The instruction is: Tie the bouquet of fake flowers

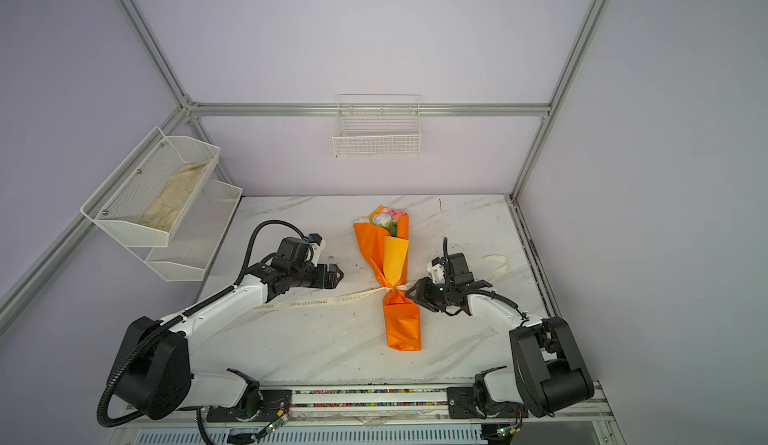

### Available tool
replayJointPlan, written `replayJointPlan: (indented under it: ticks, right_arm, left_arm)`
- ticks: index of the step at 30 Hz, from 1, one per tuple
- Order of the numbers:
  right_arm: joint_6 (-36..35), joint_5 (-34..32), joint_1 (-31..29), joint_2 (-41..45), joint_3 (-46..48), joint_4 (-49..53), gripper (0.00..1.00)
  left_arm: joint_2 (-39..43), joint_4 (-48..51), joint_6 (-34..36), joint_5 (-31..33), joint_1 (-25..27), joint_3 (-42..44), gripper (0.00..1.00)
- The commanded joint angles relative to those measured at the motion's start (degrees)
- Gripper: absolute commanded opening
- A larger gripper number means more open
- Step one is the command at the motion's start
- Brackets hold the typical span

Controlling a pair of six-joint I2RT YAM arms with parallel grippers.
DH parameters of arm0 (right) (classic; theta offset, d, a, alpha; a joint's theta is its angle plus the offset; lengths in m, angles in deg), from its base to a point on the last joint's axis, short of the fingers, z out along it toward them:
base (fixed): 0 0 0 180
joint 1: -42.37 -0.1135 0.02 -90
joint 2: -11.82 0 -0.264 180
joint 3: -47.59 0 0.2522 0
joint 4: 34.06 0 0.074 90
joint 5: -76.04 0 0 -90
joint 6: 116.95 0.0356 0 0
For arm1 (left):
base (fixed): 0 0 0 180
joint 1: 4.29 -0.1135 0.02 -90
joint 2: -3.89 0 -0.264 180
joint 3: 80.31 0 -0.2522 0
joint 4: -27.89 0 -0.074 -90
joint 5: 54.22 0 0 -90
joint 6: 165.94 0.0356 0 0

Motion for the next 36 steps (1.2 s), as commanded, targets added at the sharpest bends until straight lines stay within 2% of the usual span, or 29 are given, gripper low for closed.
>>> replayJointPlan:
  ticks: [1, 3, 4, 8, 9, 13, 16, 21, 24, 30, 36]
  right_arm:
    - [2.6, 0.2, -1.8, -2.0, -1.4, -4.9, 0.46]
    - [-1.4, -4.2, -1.9, -1.9, -3.7, 1.2, 0.46]
    - [-1.8, -9.0, -1.8, -1.1, -4.8, 4.4, 0.46]
    - [-1.2, -26.4, -0.6, 5.3, -6.0, 10.0, 0.47]
    - [-1.0, -28.4, 0.2, 6.4, -5.7, 10.1, 0.47]
    - [-1.0, -28.9, 4.7, 8.9, -5.8, 9.9, 0.47]
    - [-1.6, -28.7, 5.7, 9.3, -6.6, 9.7, 0.47]
    - [-2.0, -27.1, 5.8, 7.0, -7.9, 9.5, 0.47]
    - [-2.0, -26.9, 5.8, 6.4, -7.8, 9.2, 0.47]
    - [-2.8, -27.6, 5.9, 6.9, -8.3, 9.1, 0.47]
    - [-2.9, -27.3, 5.8, 6.3, -8.7, 8.7, 0.47]
  left_arm:
    - [-0.7, -1.4, -1.8, -2.3, 0.7, -1.7, 0.92]
    - [-0.7, -1.7, -1.4, -4.3, 1.3, -1.6, 0.92]
    - [-0.7, -2.0, 0.1, -5.1, 2.1, -1.6, 0.90]
    - [-6.1, -0.8, 11.0, -2.8, 6.6, -3.5, 0.88]
    - [-7.3, 0.7, 14.3, -1.5, 7.4, -4.8, 0.87]
    - [-11.0, 4.0, 29.5, 4.1, 10.5, -7.6, 0.85]
    - [-12.3, 3.0, 36.4, 5.6, 10.8, -7.7, 0.85]
    - [-14.1, 2.7, 42.2, 8.1, 10.9, -9.4, 0.85]
    - [-15.6, 2.9, 44.4, 7.9, 10.9, -10.0, 0.80]
    - [-16.4, 5.0, 47.4, 5.4, 10.8, -9.1, 0.65]
    - [-17.4, 6.9, 48.6, 7.3, 10.7, -9.2, 0.37]
